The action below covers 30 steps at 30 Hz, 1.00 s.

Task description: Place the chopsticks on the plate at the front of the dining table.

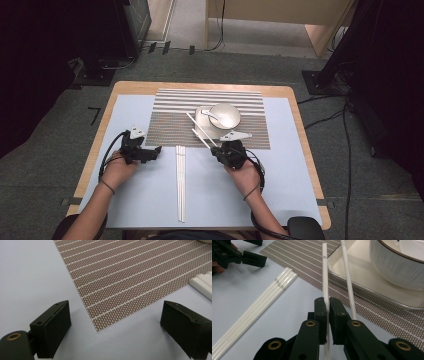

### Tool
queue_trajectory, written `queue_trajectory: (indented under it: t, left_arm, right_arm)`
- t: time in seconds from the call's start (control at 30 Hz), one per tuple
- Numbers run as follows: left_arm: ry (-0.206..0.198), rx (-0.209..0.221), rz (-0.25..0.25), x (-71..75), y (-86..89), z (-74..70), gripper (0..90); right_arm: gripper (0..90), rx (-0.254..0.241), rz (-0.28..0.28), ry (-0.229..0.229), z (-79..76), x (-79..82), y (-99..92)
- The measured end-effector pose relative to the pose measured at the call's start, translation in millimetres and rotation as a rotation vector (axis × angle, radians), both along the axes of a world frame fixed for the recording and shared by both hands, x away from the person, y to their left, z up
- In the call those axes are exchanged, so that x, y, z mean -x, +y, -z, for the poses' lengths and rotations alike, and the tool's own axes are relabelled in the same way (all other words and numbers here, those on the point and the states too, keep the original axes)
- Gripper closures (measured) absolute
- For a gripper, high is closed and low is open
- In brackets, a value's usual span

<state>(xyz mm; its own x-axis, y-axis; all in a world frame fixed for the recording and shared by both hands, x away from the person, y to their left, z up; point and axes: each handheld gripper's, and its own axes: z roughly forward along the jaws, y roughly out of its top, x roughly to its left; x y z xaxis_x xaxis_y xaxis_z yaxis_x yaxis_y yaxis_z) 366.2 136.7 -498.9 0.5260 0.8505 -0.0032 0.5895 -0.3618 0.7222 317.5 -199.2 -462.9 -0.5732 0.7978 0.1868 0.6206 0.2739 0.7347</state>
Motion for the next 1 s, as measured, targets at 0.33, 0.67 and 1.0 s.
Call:
queue_trajectory:
  t: [0.33, 0.67, 1.0]
  left_arm:
    - [-0.001, 0.001, -0.001, 0.0, -0.1, 0.0, 8.9]
    - [-0.002, 0.002, -0.002, 0.1, -0.2, 0.1, 8.9]
    - [-0.001, 0.002, -0.002, 0.1, -0.2, 0.1, 8.9]
  right_arm:
    - [85.7, -0.002, 0.001, -0.003, -3.1, -7.6, 0.9]
    - [85.8, -0.006, 0.003, -0.005, -5.9, -16.2, 3.4]
    - [85.8, -0.002, 0.000, -0.010, -7.8, -24.6, 7.1]
